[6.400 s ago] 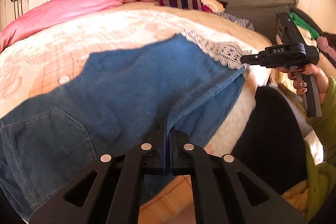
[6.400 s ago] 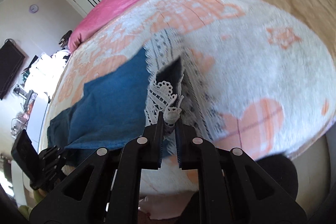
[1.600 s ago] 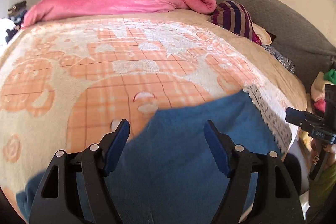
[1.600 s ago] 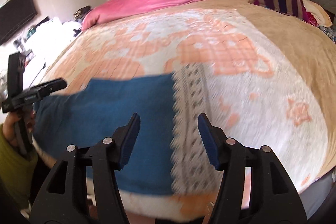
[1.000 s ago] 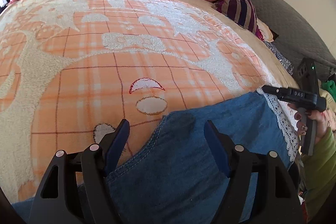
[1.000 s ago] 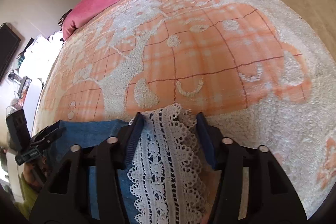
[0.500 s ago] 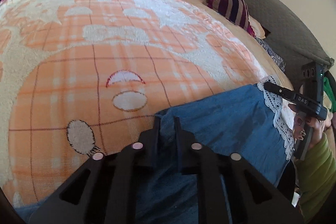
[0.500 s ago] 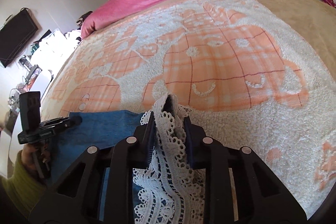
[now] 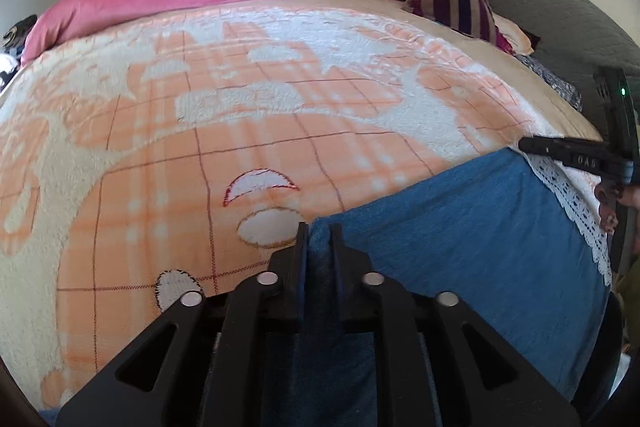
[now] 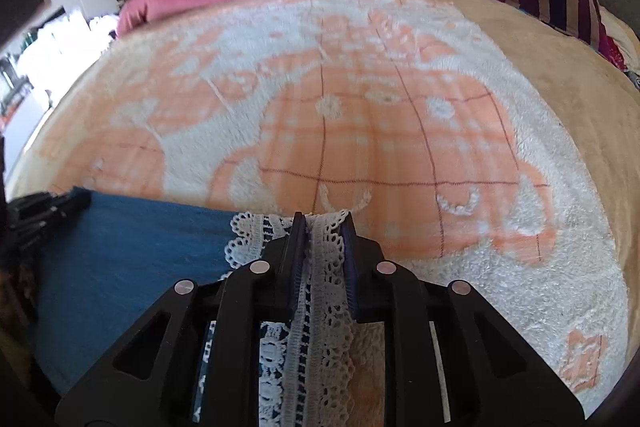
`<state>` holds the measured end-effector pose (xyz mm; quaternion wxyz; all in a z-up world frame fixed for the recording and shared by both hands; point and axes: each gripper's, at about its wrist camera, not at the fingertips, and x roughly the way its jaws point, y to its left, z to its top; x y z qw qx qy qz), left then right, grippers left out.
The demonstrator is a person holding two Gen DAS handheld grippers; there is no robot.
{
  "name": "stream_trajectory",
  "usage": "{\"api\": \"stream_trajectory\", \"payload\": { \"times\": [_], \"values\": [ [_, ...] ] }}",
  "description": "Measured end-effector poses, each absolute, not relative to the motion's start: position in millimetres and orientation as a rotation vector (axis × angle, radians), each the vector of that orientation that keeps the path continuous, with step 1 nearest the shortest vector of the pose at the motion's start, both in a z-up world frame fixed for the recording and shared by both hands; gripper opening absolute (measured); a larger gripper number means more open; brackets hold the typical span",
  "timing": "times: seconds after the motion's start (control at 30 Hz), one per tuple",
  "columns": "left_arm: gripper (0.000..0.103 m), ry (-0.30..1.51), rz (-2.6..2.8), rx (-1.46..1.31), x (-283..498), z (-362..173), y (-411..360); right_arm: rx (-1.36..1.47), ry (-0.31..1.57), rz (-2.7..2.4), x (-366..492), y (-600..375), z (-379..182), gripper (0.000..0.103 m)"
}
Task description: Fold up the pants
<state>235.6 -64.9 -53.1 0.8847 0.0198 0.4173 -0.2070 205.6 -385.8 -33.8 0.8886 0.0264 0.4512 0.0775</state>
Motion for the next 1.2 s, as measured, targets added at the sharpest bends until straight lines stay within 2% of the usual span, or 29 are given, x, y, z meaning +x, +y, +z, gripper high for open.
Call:
{"api": "stream_trajectory", "payload": {
  "times": [0.03, 0.1, 0.23, 0.37, 0.57, 0.63, 0.83, 0.87, 1.03, 1.07, 1.1, 1.2],
  "values": [
    [0.017, 0.876, -0.437, 0.022, 237.1, -54.2, -61.4, 0.052, 0.935, 0.155, 205.2, -386.0, -32.7, 0.019],
    [0.019, 0.887, -0.450, -0.029, 240.0, -55.1, -53.8, 0.086, 0.916, 0.130, 199.6, -395.0, -26.4, 0.042],
    [0.035, 0.867, -0.438, -0.087, 235.8, -45.6, -41.8, 0.192, 0.844, 0.114, 165.8, -419.8, -7.2, 0.045],
    [0.041, 0.845, -0.450, -0.110, 222.4, -30.8, -34.3, 0.321, 0.814, 0.148, 107.4, -437.9, -2.9, 0.049],
    [0.042, 0.829, -0.475, -0.111, 175.8, -14.8, -18.3, 0.467, 0.854, 0.191, 42.3, -443.4, -19.7, 0.049],
    [0.055, 0.821, -0.480, -0.101, 160.4, -12.2, -16.2, 0.474, 0.865, 0.199, 33.6, -440.8, -22.3, 0.049],
    [0.055, 0.830, -0.432, -0.037, 113.2, -24.9, -9.5, 0.462, 0.913, 0.203, 31.5, -431.0, -35.3, 0.047],
    [0.055, 0.837, -0.415, -0.038, 106.5, -29.0, -5.7, 0.452, 0.916, 0.212, 30.2, -427.6, -36.0, 0.042],
    [0.056, 0.866, -0.358, -0.031, 97.7, -50.9, 6.5, 0.301, 0.945, 0.205, 24.4, -399.5, -39.4, 0.039],
    [0.056, 0.864, -0.356, -0.020, 98.3, -52.9, 6.3, 0.275, 0.951, 0.194, 24.2, -396.1, -39.1, 0.033],
    [0.056, 0.864, -0.352, -0.011, 99.0, -53.2, 5.6, 0.262, 0.957, 0.195, 24.2, -394.4, -38.3, 0.023],
    [0.056, 0.861, -0.355, -0.012, 99.3, -52.8, 7.1, 0.160, 0.960, 0.178, 18.7, -385.7, -28.0, 0.018]
  ]
}}
